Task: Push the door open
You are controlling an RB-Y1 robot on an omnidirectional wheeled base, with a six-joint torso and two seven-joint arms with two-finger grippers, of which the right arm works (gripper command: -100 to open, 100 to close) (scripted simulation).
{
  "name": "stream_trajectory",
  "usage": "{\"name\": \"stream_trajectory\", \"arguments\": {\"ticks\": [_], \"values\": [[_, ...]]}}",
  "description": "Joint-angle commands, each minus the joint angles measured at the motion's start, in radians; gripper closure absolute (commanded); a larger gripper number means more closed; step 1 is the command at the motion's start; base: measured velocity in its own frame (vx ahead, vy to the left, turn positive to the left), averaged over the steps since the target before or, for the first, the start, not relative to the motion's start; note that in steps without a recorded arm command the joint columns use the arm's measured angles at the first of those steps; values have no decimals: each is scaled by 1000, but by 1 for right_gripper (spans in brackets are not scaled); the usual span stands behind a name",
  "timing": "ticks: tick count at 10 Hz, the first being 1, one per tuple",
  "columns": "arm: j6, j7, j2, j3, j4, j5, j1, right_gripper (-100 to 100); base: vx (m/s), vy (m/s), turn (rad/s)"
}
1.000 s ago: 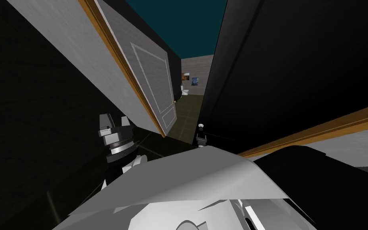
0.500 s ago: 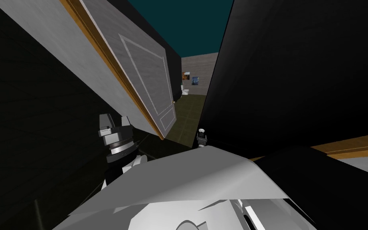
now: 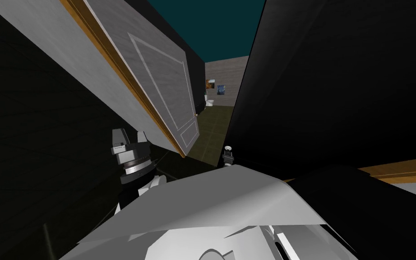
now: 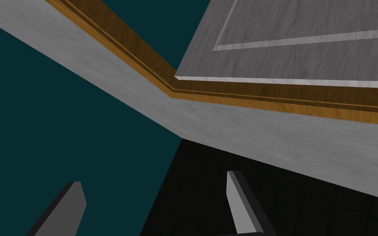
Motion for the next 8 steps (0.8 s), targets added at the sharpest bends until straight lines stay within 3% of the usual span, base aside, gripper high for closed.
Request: {"name": "stream_trajectory", "arguments": {"ticks": [1, 3, 8], "values": [[-2, 0, 3, 3, 1, 1, 4, 100, 0, 0, 0], [-2, 2, -5, -10, 0, -7, 0, 100, 50, -11, -14], [-13, 12, -16, -51, 0, -35, -1, 100, 207, -40, -44]]}}
